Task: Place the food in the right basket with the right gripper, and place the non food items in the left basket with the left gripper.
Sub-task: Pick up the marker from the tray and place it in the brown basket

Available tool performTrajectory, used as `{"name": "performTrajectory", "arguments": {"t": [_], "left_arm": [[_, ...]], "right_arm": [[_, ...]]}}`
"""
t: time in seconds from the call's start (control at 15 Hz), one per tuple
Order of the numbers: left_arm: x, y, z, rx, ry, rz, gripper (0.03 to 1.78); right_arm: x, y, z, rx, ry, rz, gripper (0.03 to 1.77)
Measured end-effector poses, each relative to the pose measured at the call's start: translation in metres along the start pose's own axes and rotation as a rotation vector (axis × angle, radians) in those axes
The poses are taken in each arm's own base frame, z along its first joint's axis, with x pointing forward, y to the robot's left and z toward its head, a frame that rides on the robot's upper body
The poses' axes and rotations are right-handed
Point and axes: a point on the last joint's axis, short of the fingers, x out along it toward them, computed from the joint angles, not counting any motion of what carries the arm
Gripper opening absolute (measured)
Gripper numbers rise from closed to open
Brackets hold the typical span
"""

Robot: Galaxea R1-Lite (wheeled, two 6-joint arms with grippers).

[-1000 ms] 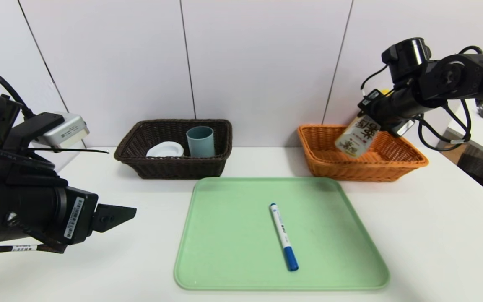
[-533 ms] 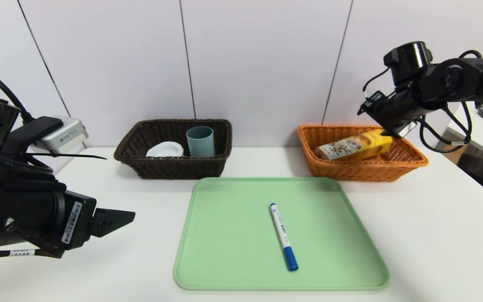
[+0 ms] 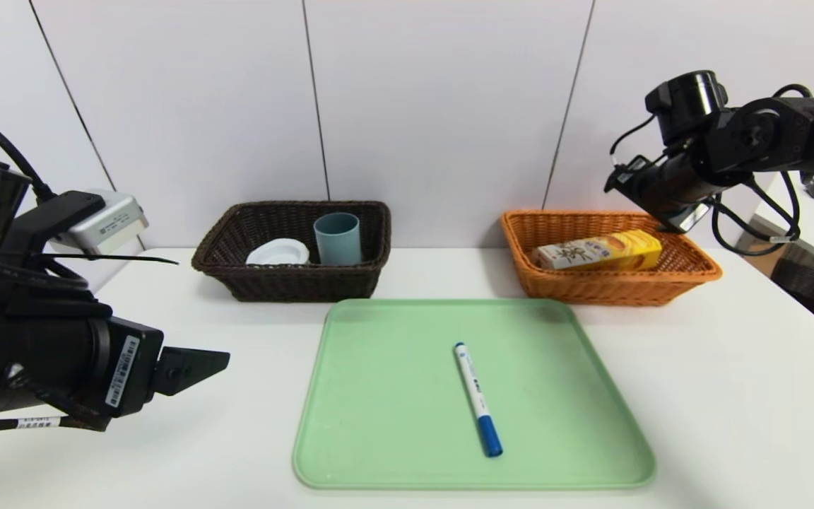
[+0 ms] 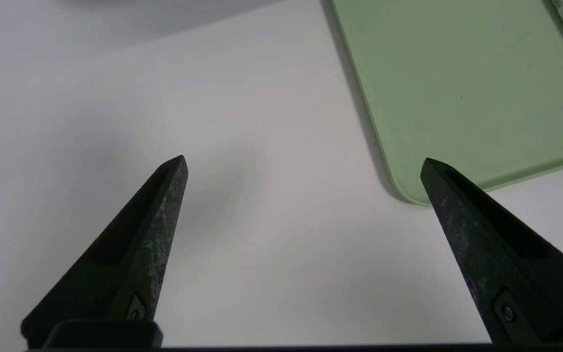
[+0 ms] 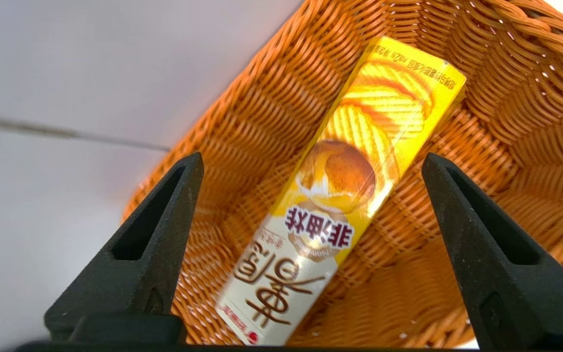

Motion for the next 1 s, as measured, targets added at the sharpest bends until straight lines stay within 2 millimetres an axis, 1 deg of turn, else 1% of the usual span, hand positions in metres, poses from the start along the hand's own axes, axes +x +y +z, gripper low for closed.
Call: {"name": "performTrajectory", "arguments": {"t": [0.13, 0.27, 0.4, 0.53, 0.6, 0.73, 0.87, 1.0], "left_arm": [[-0.004, 0.0, 0.006, -0.005, -0.022, 0.005, 1.69], [-0.007, 0.0, 0.013, -0.01, -0.046, 0.003, 1.69], [-0.01, -0.001, 0.021, -0.014, -0.073, -0.002, 1.69], [-0.011, -0.006, 0.028, -0.007, -0.091, -0.021, 1.69], [-0.011, -0.01, 0.031, 0.003, -0.093, -0.036, 1.69], [-0.009, -0.021, 0.034, 0.023, -0.094, -0.055, 1.69], [-0.005, -0.039, 0.041, 0.01, -0.092, -0.084, 1.69], [0.0, -0.06, 0.052, -0.033, -0.065, -0.132, 1.69]], "right_arm": [[-0.015, 0.007, -0.002, -0.074, -0.008, 0.027, 1.59], [-0.043, 0.017, -0.004, -0.162, -0.024, 0.087, 1.62], [-0.082, 0.032, -0.016, -0.286, -0.018, 0.171, 1.64], [-0.124, 0.041, -0.033, -0.403, 0.028, 0.23, 1.65], [-0.145, 0.04, -0.04, -0.447, 0.059, 0.246, 1.66], [-0.174, 0.031, -0.048, -0.518, 0.109, 0.228, 1.67], [-0.194, 0.016, -0.046, -0.573, 0.133, 0.173, 1.68], [-0.209, -0.004, -0.044, -0.637, 0.189, 0.11, 1.69]]}}
